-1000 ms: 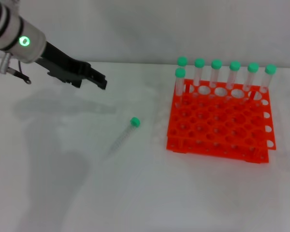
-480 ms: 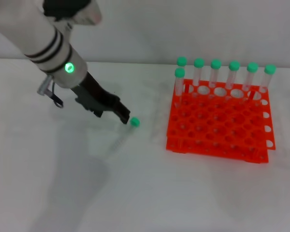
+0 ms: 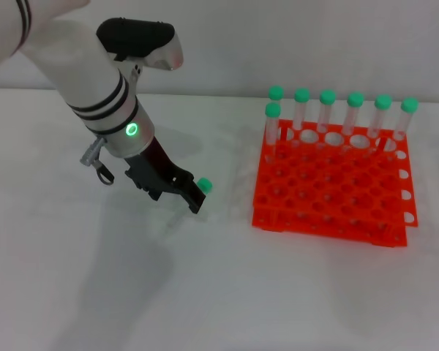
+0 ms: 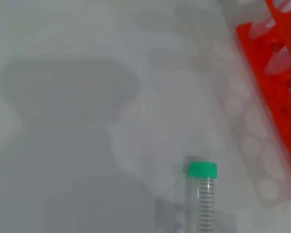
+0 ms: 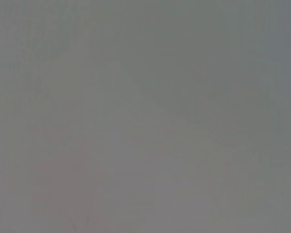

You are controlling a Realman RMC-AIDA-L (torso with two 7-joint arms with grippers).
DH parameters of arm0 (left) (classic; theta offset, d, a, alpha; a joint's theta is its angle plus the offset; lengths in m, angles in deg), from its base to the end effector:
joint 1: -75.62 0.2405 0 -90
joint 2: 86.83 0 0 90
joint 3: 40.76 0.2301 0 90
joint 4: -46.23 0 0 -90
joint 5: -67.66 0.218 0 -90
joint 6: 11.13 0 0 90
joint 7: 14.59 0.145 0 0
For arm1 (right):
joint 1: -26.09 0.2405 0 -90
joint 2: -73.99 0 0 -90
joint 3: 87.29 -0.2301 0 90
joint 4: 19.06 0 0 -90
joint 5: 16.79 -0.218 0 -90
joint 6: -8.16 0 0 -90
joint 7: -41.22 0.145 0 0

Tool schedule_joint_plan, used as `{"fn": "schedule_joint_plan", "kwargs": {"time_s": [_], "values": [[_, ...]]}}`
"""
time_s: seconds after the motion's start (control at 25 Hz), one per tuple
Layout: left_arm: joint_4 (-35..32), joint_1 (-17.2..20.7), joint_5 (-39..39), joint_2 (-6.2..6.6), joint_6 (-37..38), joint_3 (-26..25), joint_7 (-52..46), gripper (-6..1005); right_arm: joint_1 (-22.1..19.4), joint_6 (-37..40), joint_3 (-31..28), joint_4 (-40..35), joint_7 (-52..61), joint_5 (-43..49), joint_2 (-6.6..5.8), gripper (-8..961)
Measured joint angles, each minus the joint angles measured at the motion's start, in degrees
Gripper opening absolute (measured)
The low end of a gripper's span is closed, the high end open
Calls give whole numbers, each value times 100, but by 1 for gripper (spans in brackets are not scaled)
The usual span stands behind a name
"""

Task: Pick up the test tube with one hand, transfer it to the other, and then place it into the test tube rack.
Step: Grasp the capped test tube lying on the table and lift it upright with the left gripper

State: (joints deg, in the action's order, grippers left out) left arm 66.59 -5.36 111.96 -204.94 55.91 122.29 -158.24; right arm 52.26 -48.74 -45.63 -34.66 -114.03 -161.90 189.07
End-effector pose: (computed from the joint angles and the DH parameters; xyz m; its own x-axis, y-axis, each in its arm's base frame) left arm -0.1602 0.4294 -0.0238 0.4600 0.8791 -0.1250 0.7316 -0.4550 -0.5076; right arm 0.3559 0.3630 0.1102 0.7059 0.0871 -0.7030 -0.7083 0.0743 -0.7020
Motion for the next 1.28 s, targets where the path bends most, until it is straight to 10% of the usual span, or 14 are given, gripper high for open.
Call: {"fn": "schedule_joint_plan", "kwargs": {"time_s": [0.52,0.92,1.28], "values": [[-281,248,180,-47,-258,-1,-135,830,11,40,0,-5,-13,6,-3,857],[-439,324,328,-54,-378,-1,-138,470,6,40,6,-5,25,18,3,857],[-445,342,405,-55,-408,-1,-137,379,-13,37,6,-5,38,15,10,857]]}}
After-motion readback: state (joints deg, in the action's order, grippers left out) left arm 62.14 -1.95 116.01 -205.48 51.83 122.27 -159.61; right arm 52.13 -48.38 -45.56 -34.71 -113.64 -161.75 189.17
